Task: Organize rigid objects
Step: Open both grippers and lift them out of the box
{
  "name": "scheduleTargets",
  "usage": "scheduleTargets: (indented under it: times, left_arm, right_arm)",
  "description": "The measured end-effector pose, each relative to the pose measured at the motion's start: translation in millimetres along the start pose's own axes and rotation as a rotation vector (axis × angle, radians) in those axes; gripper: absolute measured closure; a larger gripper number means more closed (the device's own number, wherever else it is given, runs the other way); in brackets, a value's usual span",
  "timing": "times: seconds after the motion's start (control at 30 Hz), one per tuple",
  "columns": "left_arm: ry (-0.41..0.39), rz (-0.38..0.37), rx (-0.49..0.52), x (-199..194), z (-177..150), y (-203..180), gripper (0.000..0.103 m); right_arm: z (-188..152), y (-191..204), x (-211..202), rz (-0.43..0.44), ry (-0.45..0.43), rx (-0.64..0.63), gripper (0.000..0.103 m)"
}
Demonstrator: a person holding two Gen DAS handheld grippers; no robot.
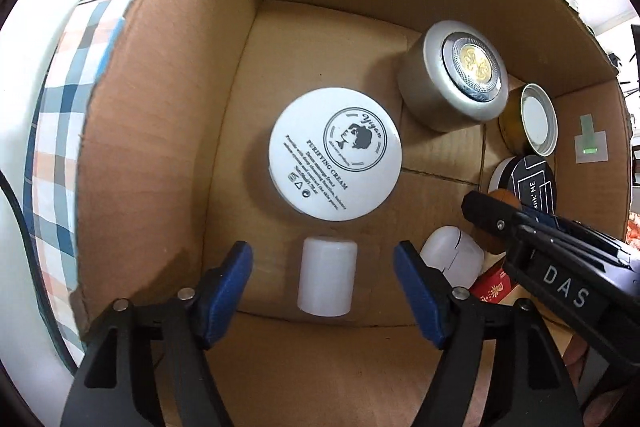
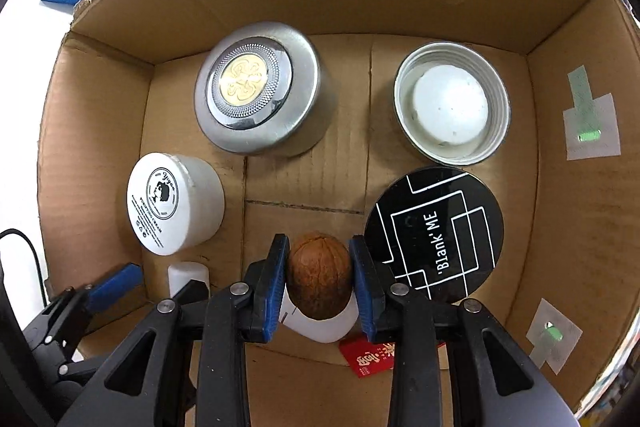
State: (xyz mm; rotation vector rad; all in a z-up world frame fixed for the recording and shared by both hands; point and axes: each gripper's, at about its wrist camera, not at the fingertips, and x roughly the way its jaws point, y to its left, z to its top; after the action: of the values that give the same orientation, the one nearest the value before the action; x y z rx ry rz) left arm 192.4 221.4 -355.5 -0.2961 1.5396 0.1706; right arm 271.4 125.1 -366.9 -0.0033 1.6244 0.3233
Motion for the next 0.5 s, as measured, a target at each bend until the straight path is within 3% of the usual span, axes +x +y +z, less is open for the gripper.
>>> scheduleTargets:
  times: [0.1,0.23,0.37,0.5]
  left_arm:
    - [-0.013,0.001,-0.003,-8,-1,-5,0.031]
    - [-0.037,-0.007,-0.004,-18,-8,-17,0.024]
    - [-0.066,-0.003,0.008,-41,-8,-21,0.009]
    - [-0.112,0.007,0.041,-68,-22,-32,0.001]
  right_arm:
    - [-6,7,0,-0.011,-0.009,-0.011,0.067]
    - [-7,4,-16,-0.007,-0.041,-0.004,0.039]
    - [-15,-3,-43,-0.031,-0.068,-0.004,0.035]
    - [-33,-12,-86,-0.087,-0.134,-0.001,0.019]
